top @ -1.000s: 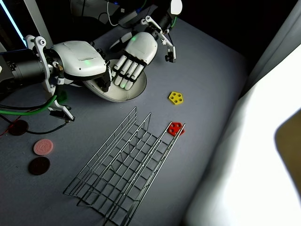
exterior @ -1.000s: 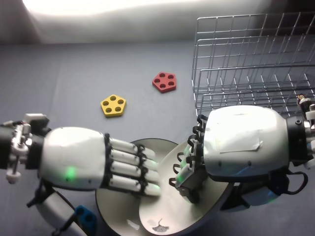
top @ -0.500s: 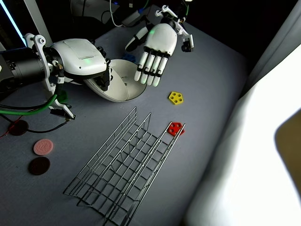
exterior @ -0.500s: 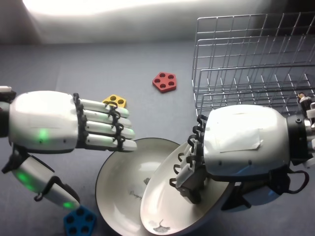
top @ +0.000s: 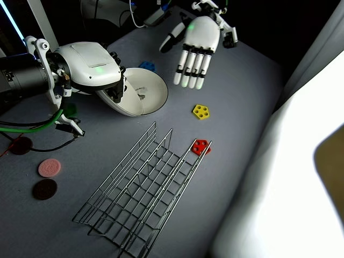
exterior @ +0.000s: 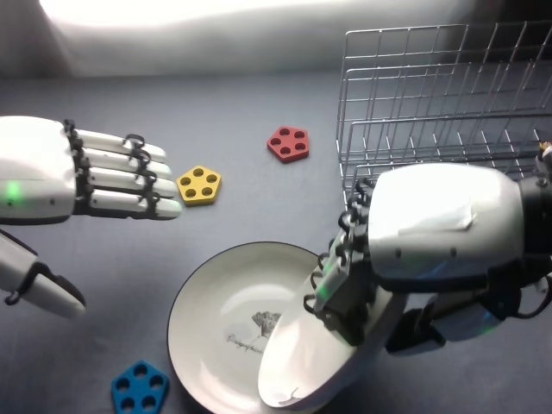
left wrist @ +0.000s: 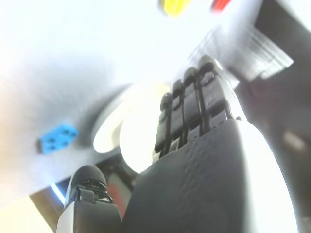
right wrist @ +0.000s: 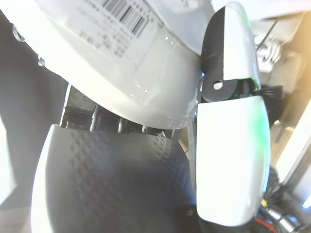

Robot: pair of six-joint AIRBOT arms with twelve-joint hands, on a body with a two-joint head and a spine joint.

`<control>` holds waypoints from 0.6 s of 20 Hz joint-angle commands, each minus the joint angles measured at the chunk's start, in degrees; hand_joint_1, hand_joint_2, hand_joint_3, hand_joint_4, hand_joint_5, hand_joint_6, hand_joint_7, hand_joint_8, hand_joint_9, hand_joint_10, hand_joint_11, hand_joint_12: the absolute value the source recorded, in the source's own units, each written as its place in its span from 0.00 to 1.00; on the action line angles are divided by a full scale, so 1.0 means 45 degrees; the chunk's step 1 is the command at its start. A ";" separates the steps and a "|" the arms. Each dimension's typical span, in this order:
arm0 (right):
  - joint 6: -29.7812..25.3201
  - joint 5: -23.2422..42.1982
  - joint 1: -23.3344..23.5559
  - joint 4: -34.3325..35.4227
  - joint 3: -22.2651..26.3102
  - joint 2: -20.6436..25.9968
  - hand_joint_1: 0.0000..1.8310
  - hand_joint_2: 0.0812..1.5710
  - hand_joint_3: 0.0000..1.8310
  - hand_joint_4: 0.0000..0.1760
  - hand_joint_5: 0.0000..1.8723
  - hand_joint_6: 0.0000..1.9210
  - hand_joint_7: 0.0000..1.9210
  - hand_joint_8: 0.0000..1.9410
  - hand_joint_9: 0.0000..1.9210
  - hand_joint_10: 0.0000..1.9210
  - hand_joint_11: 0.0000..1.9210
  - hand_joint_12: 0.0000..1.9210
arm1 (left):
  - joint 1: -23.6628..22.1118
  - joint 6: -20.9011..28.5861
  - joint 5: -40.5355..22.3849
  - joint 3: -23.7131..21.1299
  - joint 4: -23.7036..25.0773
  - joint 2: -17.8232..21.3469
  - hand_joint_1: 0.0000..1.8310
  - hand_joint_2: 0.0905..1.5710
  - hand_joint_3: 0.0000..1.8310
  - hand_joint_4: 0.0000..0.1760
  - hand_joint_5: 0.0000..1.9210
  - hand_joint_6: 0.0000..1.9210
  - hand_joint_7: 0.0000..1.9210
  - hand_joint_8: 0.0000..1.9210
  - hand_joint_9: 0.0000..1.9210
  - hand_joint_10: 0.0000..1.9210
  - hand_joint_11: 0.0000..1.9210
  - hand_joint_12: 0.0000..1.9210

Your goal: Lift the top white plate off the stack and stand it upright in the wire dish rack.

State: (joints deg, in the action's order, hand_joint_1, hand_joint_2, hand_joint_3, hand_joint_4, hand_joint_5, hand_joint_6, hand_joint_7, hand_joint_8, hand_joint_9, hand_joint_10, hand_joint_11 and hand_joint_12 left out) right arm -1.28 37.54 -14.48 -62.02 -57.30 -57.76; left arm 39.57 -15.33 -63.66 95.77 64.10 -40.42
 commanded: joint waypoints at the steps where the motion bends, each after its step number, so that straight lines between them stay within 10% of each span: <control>1: -0.0130 0.1133 0.0156 0.0775 0.0000 0.0164 0.76 0.68 0.00 0.00 0.51 0.57 0.52 0.41 0.54 0.49 0.60 0.26 | -0.0230 0.0027 -0.1099 0.0064 -0.0770 0.0135 0.00 0.63 0.00 0.00 0.06 0.00 0.07 0.00 0.07 0.00 0.07 0.00; 2: -0.0195 0.1158 0.0219 0.0896 -0.0011 0.0183 0.76 0.68 0.00 0.00 0.51 0.57 0.52 0.41 0.54 0.49 0.60 0.26 | -0.0222 0.0020 -0.1170 0.0238 -0.0687 0.0180 0.00 0.63 0.00 0.00 0.06 0.00 0.07 0.00 0.07 0.00 0.07 0.00; 3: -0.0212 0.1169 0.0306 0.0994 -0.0014 0.0201 0.80 0.66 0.00 0.00 0.51 0.53 0.55 0.35 0.55 0.42 0.55 0.59 | -0.0188 0.0014 -0.1369 0.0473 -0.0678 0.0240 0.00 0.63 0.00 0.00 0.06 0.00 0.08 0.00 0.07 0.00 0.07 0.00; 4: -0.0214 0.1169 0.0384 0.1056 -0.0003 0.0204 0.80 0.66 0.00 0.00 0.51 0.53 0.55 0.35 0.55 0.42 0.55 0.59 | -0.0188 0.0010 -0.1596 0.0681 -0.0678 0.0297 0.00 0.63 0.00 0.00 0.06 0.00 0.08 0.00 0.07 0.00 0.07 0.00; 5: -0.0215 0.1169 0.0438 0.1092 0.0011 0.0204 0.76 0.67 0.00 0.00 0.50 0.56 0.54 0.40 0.55 0.49 0.59 0.29 | -0.0188 0.0010 -0.1702 0.0812 -0.0681 0.0332 0.00 0.63 0.00 0.00 0.06 0.00 0.08 0.00 0.07 0.00 0.07 0.01; 6: -0.0215 0.1169 0.0494 0.1169 0.0043 0.0204 0.76 0.67 0.00 0.00 0.50 0.57 0.54 0.40 0.54 0.49 0.62 0.22 | -0.0188 0.0010 -0.1809 0.1000 -0.0676 0.0389 0.00 0.63 0.00 0.00 0.06 0.00 0.08 0.00 0.07 0.00 0.07 0.01; 7: -0.0215 0.1169 0.0535 0.1303 0.0071 0.0194 0.81 0.66 0.00 0.00 0.50 0.54 0.54 0.36 0.52 0.44 0.52 0.67 | -0.0188 0.0006 -0.1898 0.1156 -0.0644 0.0450 0.00 0.63 0.00 0.00 0.06 0.00 0.08 0.00 0.07 0.00 0.07 0.01; 9: -0.0219 0.1127 0.0637 0.1547 0.0093 0.0132 0.81 0.67 0.00 0.00 0.49 0.56 0.53 0.37 0.51 0.46 0.51 0.70 | -0.0188 -0.0039 -0.2070 0.1447 -0.0570 0.0570 0.00 0.63 0.00 0.00 0.06 0.00 0.08 0.00 0.07 0.00 0.07 0.00; 10: -0.0220 0.1094 0.0696 0.1694 0.0092 0.0101 0.77 0.67 0.00 0.00 0.51 0.56 0.55 0.38 0.53 0.49 0.55 0.43 | -0.0187 -0.0202 -0.2084 0.1531 -0.0519 0.0652 0.00 0.63 0.00 0.00 0.06 0.00 0.07 0.00 0.07 0.00 0.06 0.00; 12: -0.0225 0.1094 0.0834 0.1940 0.0087 0.0064 0.75 0.68 0.00 0.00 0.51 0.57 0.54 0.40 0.53 0.50 0.60 0.22 | -0.0187 -0.0553 -0.2145 0.1629 -0.0312 0.0824 0.00 0.63 0.00 0.00 0.06 0.00 0.07 0.00 0.06 0.00 0.07 0.00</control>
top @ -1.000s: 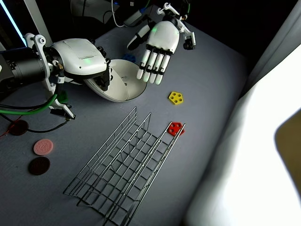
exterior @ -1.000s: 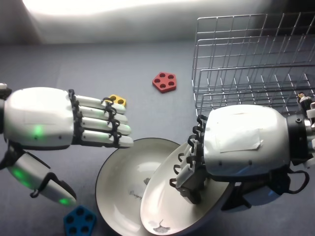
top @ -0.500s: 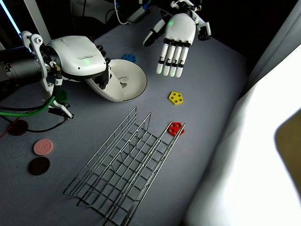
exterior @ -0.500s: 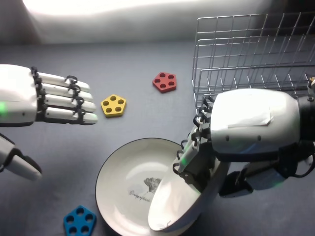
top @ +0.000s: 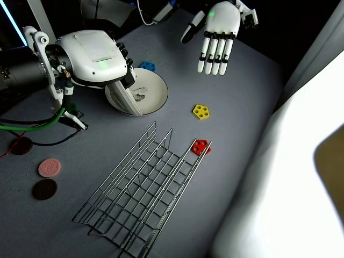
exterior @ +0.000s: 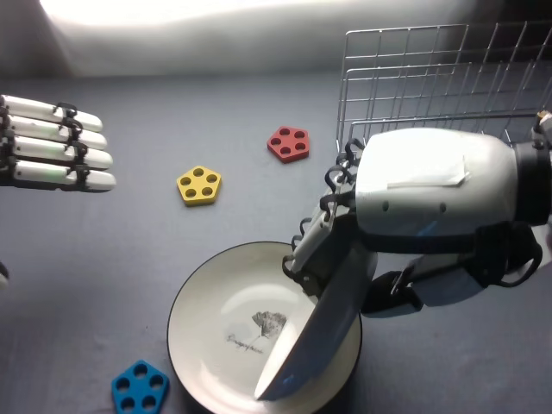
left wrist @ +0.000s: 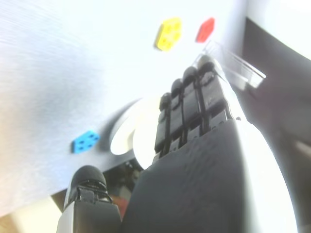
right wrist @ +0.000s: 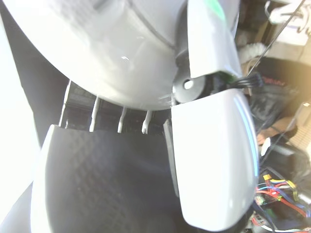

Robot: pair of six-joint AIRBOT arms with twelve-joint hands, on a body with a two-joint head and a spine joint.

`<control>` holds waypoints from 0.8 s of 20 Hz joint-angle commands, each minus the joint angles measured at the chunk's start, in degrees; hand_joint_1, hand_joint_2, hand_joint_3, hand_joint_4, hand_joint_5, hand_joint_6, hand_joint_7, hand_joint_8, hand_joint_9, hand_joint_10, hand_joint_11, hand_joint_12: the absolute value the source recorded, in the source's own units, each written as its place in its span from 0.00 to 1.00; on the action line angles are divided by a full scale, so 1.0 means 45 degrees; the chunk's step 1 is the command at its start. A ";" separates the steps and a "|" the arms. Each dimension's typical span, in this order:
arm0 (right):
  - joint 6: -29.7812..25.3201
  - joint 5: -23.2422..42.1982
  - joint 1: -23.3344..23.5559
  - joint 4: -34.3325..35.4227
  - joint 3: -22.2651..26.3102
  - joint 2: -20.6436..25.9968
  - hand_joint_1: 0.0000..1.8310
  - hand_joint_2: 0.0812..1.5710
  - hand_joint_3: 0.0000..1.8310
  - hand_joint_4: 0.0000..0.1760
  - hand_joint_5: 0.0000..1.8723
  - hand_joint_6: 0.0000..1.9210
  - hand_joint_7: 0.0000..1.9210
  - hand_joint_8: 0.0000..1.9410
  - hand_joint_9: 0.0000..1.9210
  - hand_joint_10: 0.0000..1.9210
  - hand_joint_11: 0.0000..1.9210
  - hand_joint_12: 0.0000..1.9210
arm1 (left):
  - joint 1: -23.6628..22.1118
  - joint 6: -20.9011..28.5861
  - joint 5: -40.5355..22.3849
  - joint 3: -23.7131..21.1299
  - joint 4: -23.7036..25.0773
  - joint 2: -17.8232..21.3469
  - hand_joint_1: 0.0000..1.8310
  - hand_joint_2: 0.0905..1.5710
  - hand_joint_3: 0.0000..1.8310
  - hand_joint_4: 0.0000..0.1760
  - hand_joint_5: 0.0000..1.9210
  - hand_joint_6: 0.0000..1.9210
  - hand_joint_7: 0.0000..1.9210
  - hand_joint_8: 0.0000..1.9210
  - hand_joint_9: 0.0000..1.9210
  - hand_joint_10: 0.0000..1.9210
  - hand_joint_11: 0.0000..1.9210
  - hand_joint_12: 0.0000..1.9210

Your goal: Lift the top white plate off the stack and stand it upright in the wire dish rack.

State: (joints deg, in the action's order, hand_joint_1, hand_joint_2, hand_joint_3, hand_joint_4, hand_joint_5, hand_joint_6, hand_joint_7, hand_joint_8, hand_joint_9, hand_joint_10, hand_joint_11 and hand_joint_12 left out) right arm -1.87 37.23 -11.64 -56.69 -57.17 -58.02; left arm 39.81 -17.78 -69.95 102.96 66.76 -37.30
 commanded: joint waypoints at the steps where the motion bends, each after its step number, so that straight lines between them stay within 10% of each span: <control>1: -0.0100 0.1163 0.0267 0.0811 0.0064 0.0107 0.76 0.67 0.00 0.00 0.51 0.56 0.55 0.38 0.54 0.49 0.62 0.19 | -0.0241 -0.0200 -0.0747 0.0034 -0.0835 0.0205 0.00 0.63 0.00 0.00 0.06 0.00 0.07 0.00 0.06 0.00 0.07 0.01; 2: -0.0119 0.1166 0.0334 0.0858 0.0074 0.0102 0.76 0.67 0.00 0.00 0.52 0.55 0.56 0.36 0.55 0.48 0.64 0.15 | -0.0241 -0.0424 -0.0733 0.0033 -0.0785 0.0269 0.00 0.63 0.00 0.00 0.06 0.00 0.07 0.00 0.06 0.00 0.07 0.01; 3: -0.0202 0.1171 0.0395 0.0929 0.0074 0.0102 0.80 0.66 0.01 0.00 0.51 0.52 0.55 0.32 0.54 0.43 0.55 0.58 | -0.0241 -0.0561 -0.0718 0.0030 -0.0731 0.0327 0.00 0.63 0.00 0.00 0.06 0.00 0.08 0.00 0.07 0.00 0.07 0.01; 4: -0.0323 0.1181 0.0454 0.0996 0.0069 0.0102 0.81 0.65 0.00 0.00 0.51 0.50 0.57 0.30 0.56 0.40 0.54 0.65 | -0.0241 -0.0706 -0.0689 0.0025 -0.0720 0.0372 0.00 0.63 0.00 0.00 0.05 0.00 0.07 0.00 0.06 0.00 0.07 0.00; 16: -0.2367 0.2410 0.1032 0.2490 -0.0543 0.0092 0.82 0.66 0.00 0.00 0.49 0.53 0.55 0.33 0.55 0.41 0.53 0.68 | -0.0245 -0.3622 0.0101 0.0070 -0.0520 0.0959 0.00 0.62 0.00 0.00 0.05 0.00 0.06 0.00 0.05 0.00 0.07 0.01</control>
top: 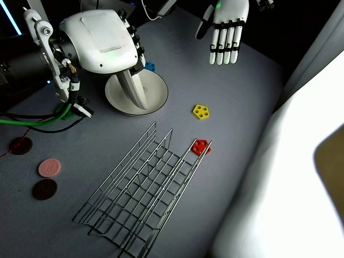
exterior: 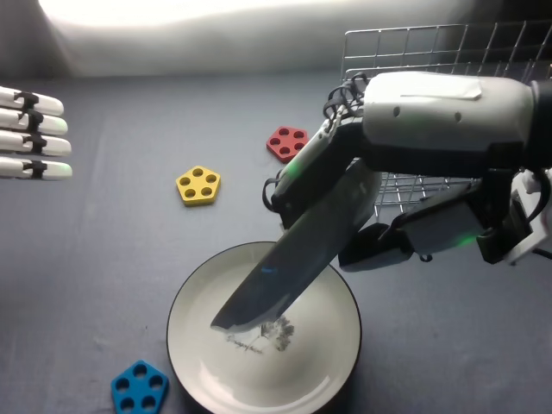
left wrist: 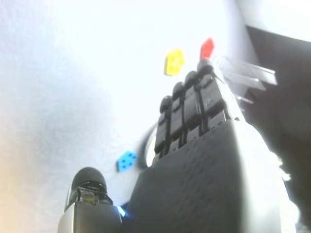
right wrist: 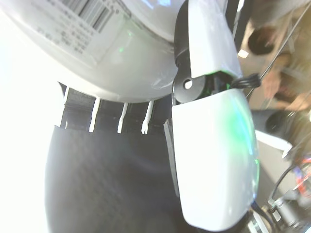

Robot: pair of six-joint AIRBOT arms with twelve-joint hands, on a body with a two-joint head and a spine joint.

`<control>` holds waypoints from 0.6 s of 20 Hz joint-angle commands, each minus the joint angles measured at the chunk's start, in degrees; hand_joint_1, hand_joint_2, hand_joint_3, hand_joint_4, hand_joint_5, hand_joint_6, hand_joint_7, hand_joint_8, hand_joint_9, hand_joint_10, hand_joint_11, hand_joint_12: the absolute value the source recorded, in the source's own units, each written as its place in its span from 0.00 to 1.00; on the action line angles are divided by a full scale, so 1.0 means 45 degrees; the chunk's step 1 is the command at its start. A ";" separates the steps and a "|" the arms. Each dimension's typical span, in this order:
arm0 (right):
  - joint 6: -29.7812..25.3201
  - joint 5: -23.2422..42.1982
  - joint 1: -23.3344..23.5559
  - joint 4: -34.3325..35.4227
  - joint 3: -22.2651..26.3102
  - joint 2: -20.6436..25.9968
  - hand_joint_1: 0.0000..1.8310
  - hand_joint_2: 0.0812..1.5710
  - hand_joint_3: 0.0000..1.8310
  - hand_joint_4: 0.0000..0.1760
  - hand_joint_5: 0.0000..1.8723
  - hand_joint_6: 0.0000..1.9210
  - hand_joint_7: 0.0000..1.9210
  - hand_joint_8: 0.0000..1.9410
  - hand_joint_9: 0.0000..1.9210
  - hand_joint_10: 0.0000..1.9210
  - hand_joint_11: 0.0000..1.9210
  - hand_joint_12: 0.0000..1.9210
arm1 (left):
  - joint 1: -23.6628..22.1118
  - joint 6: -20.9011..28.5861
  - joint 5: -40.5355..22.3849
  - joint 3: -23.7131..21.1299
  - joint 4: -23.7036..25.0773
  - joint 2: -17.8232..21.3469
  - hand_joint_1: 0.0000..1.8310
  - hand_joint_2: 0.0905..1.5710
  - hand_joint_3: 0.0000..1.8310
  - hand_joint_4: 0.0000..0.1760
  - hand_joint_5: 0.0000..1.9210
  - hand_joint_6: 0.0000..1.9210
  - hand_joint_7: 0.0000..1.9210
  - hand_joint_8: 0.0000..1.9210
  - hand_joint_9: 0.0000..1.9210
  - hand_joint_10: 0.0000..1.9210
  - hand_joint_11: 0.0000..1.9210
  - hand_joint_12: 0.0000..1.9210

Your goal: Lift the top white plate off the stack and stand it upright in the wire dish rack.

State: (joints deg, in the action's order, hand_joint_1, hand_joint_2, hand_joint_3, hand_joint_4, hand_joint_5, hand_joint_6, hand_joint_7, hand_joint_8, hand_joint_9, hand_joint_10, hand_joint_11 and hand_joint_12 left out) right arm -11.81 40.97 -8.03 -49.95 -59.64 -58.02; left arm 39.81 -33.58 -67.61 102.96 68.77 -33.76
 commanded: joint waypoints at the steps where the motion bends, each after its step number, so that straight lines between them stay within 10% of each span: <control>1: -0.0245 0.1673 0.0237 0.1166 -0.0073 0.0092 0.77 0.67 0.00 0.00 0.50 0.56 0.55 0.36 0.55 0.47 0.55 0.42 | -0.0245 -0.0392 -0.0337 0.0070 -0.0967 0.0190 0.00 0.62 0.00 0.00 0.05 0.00 0.06 0.00 0.05 0.00 0.07 0.01; 2: -0.0321 0.1776 0.0237 0.1350 -0.0136 0.0093 0.76 0.67 0.00 0.00 0.49 0.57 0.54 0.39 0.55 0.48 0.59 0.28 | -0.0245 -0.0572 -0.0330 0.0070 -0.0967 0.0206 0.00 0.63 0.00 0.00 0.04 0.00 0.05 0.00 0.03 0.00 0.06 0.00; 3: -0.0450 0.1924 0.0237 0.1694 -0.0235 0.0097 0.80 0.66 0.00 0.00 0.50 0.54 0.55 0.34 0.55 0.42 0.54 0.60 | -0.0244 -0.0819 -0.0387 0.0070 -0.0967 0.0239 0.00 0.63 0.00 0.00 0.05 0.00 0.05 0.00 0.04 0.00 0.06 0.00; 4: -0.0618 0.2017 0.0237 0.2001 -0.0339 0.0111 0.82 0.66 0.00 0.00 0.50 0.52 0.55 0.33 0.56 0.39 0.53 0.68 | -0.0243 -0.0982 -0.0489 0.0070 -0.0967 0.0274 0.00 0.63 0.00 0.00 0.05 0.00 0.05 0.00 0.04 0.00 0.06 0.00; 12: -0.2051 0.2455 0.0261 0.3701 -0.1238 0.0133 0.82 0.65 0.00 0.00 0.51 0.51 0.57 0.28 0.59 0.37 0.51 0.70 | -0.0248 -0.1074 -0.1079 0.0408 -0.0967 0.0298 0.00 0.63 0.00 0.00 0.05 0.00 0.06 0.00 0.05 0.00 0.06 0.00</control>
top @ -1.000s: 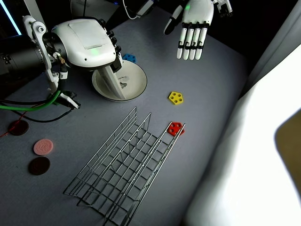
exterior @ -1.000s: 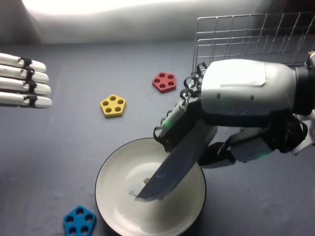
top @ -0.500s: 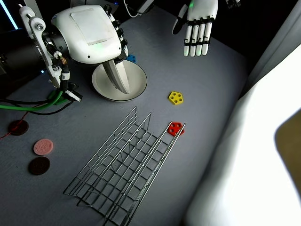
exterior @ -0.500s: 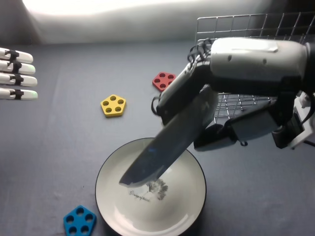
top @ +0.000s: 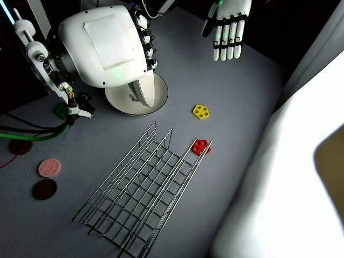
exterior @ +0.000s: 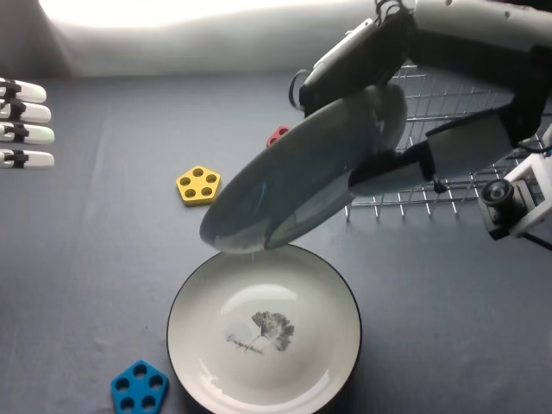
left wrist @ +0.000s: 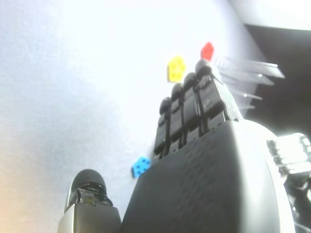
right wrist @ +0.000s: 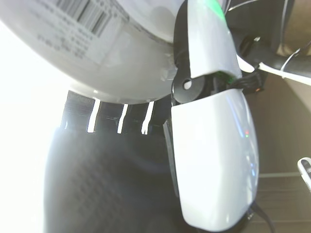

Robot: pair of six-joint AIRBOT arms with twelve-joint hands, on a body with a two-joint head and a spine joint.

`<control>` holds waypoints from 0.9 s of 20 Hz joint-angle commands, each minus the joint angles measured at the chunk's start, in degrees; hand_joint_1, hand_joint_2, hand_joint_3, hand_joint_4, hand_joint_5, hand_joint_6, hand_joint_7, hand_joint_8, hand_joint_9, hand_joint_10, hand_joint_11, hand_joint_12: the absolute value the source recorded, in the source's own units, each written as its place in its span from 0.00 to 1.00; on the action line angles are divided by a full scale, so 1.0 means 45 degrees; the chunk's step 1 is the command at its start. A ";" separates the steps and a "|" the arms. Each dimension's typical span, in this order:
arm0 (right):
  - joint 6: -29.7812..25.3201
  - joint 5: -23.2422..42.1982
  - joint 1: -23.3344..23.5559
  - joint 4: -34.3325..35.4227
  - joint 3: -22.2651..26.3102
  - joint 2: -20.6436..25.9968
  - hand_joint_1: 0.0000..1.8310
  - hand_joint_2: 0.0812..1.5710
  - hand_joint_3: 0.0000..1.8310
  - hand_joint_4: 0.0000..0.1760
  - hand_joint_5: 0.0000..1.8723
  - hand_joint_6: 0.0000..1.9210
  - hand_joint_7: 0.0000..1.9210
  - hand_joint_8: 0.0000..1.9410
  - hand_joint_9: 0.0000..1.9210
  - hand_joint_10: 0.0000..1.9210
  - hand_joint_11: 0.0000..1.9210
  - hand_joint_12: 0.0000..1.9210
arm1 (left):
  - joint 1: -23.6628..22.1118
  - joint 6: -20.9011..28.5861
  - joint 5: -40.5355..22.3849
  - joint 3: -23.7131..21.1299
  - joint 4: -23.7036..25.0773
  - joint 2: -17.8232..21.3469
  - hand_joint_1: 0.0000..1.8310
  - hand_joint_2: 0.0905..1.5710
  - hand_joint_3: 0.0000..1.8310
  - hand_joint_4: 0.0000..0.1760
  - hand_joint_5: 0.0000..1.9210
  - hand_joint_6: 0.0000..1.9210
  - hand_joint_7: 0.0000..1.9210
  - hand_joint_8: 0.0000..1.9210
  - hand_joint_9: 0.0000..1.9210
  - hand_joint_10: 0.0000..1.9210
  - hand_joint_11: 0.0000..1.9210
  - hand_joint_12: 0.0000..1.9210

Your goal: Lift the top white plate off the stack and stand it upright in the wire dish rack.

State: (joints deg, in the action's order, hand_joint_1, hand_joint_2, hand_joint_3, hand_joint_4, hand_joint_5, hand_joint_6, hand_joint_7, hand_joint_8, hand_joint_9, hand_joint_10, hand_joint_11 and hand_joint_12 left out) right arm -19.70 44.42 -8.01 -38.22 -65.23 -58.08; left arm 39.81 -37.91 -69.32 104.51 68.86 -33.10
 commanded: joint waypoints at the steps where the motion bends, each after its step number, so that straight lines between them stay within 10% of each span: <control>1: -0.0294 0.1713 0.0274 0.1221 -0.0076 0.0147 0.82 0.65 0.00 0.00 0.51 0.49 0.59 0.26 0.60 0.36 0.52 0.69 | -0.0248 -0.0111 -0.0702 0.0072 -0.0986 0.0152 0.00 0.63 0.00 0.00 0.06 0.00 0.07 0.01 0.06 0.01 0.07 0.00; 18: -0.1915 0.2138 0.0334 0.3227 -0.1784 0.0103 0.82 0.64 0.00 0.00 0.54 0.48 0.63 0.18 0.60 0.31 0.53 0.66 | -0.0239 -0.0053 -0.0789 0.0085 -0.0962 0.0183 0.00 0.62 0.00 0.00 0.07 0.00 0.09 0.00 0.07 0.00 0.05 0.00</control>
State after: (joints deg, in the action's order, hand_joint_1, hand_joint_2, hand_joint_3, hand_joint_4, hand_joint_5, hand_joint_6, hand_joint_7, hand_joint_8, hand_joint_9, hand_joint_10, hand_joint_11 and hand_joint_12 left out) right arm -27.33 46.65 -7.62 -28.51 -73.12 -58.33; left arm 39.81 -37.87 -70.30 104.51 68.97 -33.06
